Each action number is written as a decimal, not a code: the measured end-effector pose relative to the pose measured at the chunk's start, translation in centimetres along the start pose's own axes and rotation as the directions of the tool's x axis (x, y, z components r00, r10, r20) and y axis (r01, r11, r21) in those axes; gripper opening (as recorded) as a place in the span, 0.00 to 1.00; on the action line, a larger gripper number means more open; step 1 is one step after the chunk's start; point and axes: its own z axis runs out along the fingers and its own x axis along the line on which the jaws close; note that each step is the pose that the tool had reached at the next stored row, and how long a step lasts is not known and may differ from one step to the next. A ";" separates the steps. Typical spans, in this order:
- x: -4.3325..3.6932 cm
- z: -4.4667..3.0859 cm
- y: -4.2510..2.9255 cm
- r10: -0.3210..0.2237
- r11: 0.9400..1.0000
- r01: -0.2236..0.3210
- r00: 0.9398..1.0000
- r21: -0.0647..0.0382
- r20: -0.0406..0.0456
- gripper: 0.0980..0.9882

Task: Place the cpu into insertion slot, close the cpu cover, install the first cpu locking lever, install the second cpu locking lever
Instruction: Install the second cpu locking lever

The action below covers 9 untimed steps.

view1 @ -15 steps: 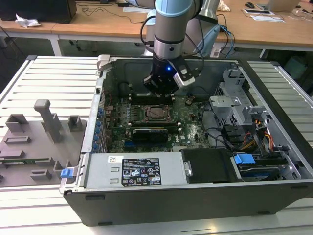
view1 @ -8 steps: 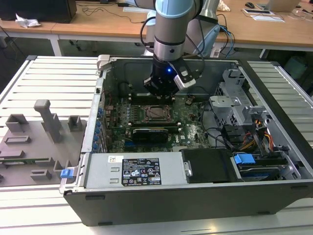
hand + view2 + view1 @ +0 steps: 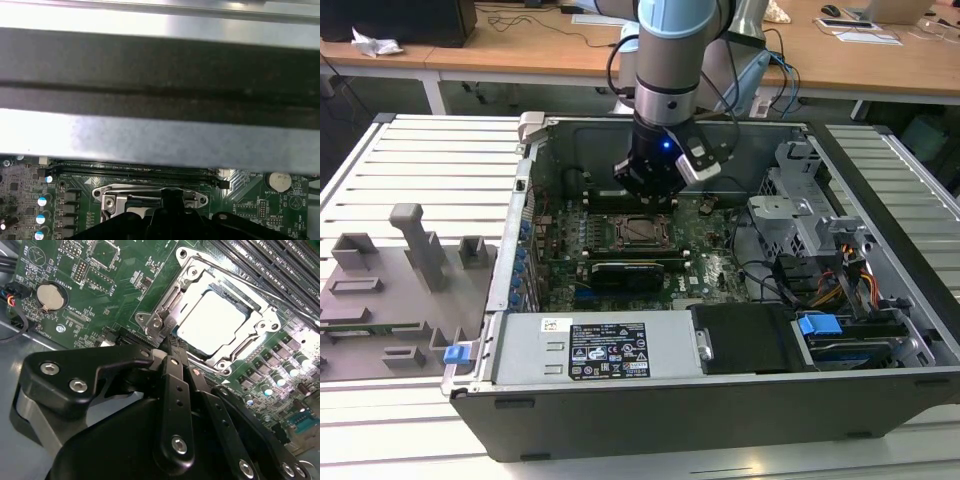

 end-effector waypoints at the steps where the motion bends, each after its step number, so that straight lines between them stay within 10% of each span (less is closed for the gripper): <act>1: 0.00 0.00 -0.05 0.000 1.000 0.000 1.000 0.000 0.000 0.01; 9: 0.05 -0.04 -0.86 0.000 1.000 0.000 1.000 0.000 0.000 0.01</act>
